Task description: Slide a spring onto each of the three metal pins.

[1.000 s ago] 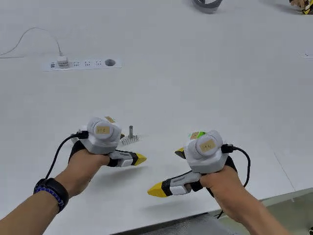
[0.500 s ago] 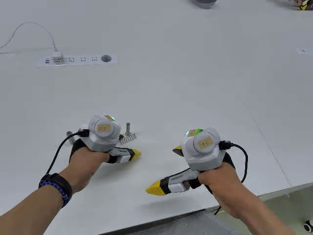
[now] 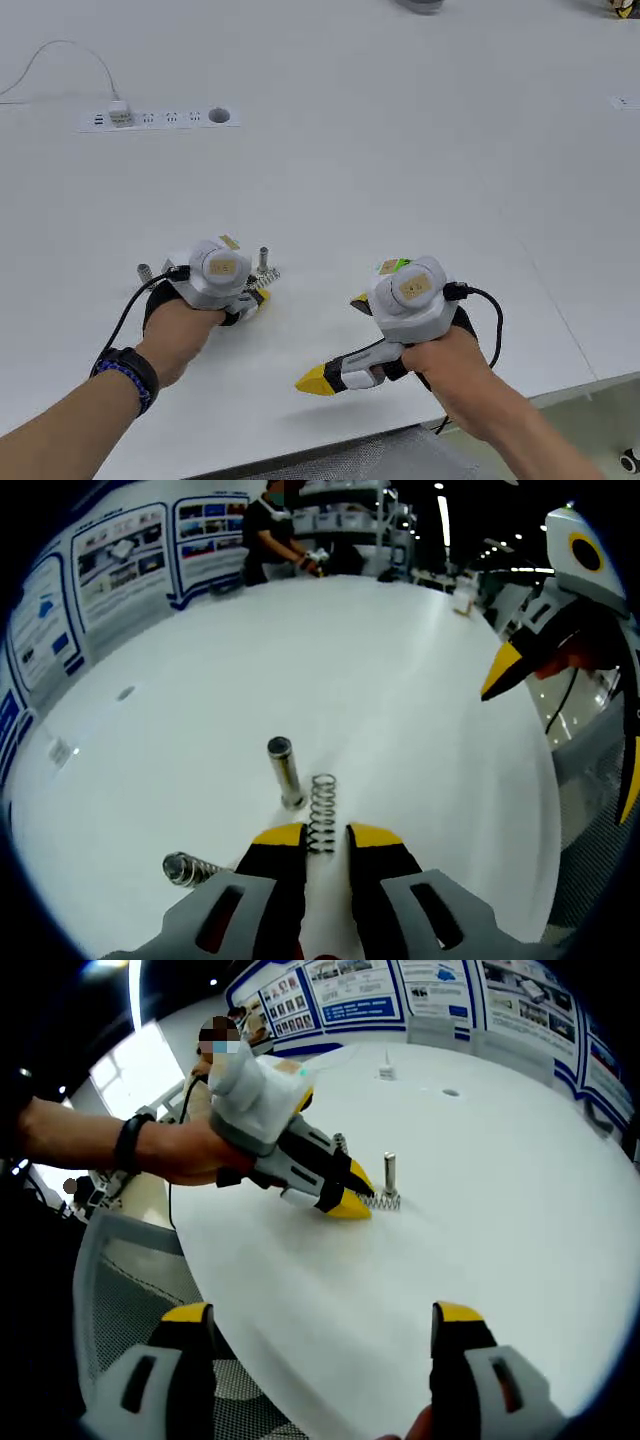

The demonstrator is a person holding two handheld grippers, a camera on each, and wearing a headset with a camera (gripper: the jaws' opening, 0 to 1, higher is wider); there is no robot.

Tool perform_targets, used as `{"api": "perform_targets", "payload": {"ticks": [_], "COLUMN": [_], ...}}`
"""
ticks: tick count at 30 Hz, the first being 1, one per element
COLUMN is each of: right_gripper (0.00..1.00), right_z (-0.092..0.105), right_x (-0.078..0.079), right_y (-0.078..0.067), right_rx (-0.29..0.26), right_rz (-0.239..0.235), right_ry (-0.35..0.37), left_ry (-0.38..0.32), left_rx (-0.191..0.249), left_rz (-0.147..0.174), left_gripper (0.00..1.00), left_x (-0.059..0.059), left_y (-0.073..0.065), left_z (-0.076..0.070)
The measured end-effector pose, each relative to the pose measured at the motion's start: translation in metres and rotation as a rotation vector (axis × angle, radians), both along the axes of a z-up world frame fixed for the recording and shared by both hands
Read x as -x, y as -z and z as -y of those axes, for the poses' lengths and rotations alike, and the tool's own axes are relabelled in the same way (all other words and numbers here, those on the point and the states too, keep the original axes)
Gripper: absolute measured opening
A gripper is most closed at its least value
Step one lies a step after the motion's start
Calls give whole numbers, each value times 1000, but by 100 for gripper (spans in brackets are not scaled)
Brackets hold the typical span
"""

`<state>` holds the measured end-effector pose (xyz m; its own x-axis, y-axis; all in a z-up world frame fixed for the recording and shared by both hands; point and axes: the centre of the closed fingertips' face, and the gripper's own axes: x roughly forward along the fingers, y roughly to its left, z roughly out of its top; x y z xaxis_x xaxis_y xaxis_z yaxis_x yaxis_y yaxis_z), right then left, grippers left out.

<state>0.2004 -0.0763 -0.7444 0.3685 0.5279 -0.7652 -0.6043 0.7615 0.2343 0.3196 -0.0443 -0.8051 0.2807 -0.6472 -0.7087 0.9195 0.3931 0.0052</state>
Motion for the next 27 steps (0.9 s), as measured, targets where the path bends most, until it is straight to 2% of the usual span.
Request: {"api": "perform_targets", "payload": {"ticks": [2, 3, 8, 12, 13, 14, 15, 17, 27], "right_gripper": [92, 92, 92, 92, 92, 92, 92, 92, 93], "right_z": [0, 0, -1, -2, -3, -3, -3, -4, -10], "right_x": [0, 0, 2, 3, 3, 3, 3, 3, 5], "right_y": [0, 1, 0, 0, 0, 0, 0, 0, 0], "right_rx": [0, 2, 0, 2, 1, 0, 1, 0, 3], "right_rz": [-1, -2, -5, -6, -6, -6, -5, -5, -5], "right_ry": [1, 0, -2, -4, -4, -4, -4, -7, -16], "left_ry": [-7, -8, -24, -52, -75, -83, -82, -83, -123], "left_rx": [1, -5, -9, -11, 8, 20, 15, 14, 37], "left_rz": [-3, 11, 0, -27, -57, -74, -64, -65, -93], "left_gripper": [14, 12, 11, 10, 10, 10, 10, 10, 10], "left_x": [1, 0, 3, 8, 10, 12, 12, 16, 29], "left_y": [-1, -1, -1, -1, -1, 0, 0, 0, -4], "left_z": [0, -2, -5, -12, -13, -14, -17, -20, -42]}}
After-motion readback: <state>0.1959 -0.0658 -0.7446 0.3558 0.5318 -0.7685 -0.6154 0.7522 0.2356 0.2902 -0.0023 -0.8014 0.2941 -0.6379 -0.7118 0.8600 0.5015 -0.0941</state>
